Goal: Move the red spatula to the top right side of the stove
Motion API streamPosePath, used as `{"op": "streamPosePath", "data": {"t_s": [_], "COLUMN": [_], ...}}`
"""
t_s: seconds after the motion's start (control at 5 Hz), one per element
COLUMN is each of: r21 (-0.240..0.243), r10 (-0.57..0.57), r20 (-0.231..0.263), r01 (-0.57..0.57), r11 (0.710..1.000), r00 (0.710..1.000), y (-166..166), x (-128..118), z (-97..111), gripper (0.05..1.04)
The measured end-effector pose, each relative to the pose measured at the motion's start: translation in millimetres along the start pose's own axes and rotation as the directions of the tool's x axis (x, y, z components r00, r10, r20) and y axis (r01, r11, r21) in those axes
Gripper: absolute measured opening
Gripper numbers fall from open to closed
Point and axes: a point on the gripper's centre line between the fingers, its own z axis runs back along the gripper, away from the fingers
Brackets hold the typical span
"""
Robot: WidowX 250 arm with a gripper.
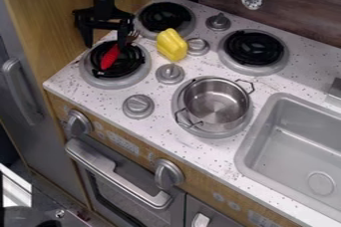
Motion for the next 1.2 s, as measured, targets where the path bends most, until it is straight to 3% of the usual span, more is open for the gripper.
{"op": "streamPosePath", "data": {"t_s": [0.4, 0.6, 0.8, 1.0, 1.2], "r21": [0.003, 0.003, -0.011, -0.020, -0.022], "r10": [-0.012, -0.014, -0.011, 0.003, 0.014], "r20": [-0.040, -0.043, -0.042, -0.034, -0.037], "r01": [0.012, 0.014, 0.011, -0.004, -0.015], "r11": [1.000, 1.000, 1.000, 1.000, 1.000], "r00": [0.999, 0.999, 0.999, 0.999, 0.999], "y": [-0.6, -1.2, -3.5, -4.7, -3.8], "x": [-4.8, -5.5, -8.4, -7.5, -7.6], "z": [-7.3, -7.5, -9.4, -7.5, -7.9], "gripper": [0.365, 0.231, 0.468, 0.775, 0.994]}}
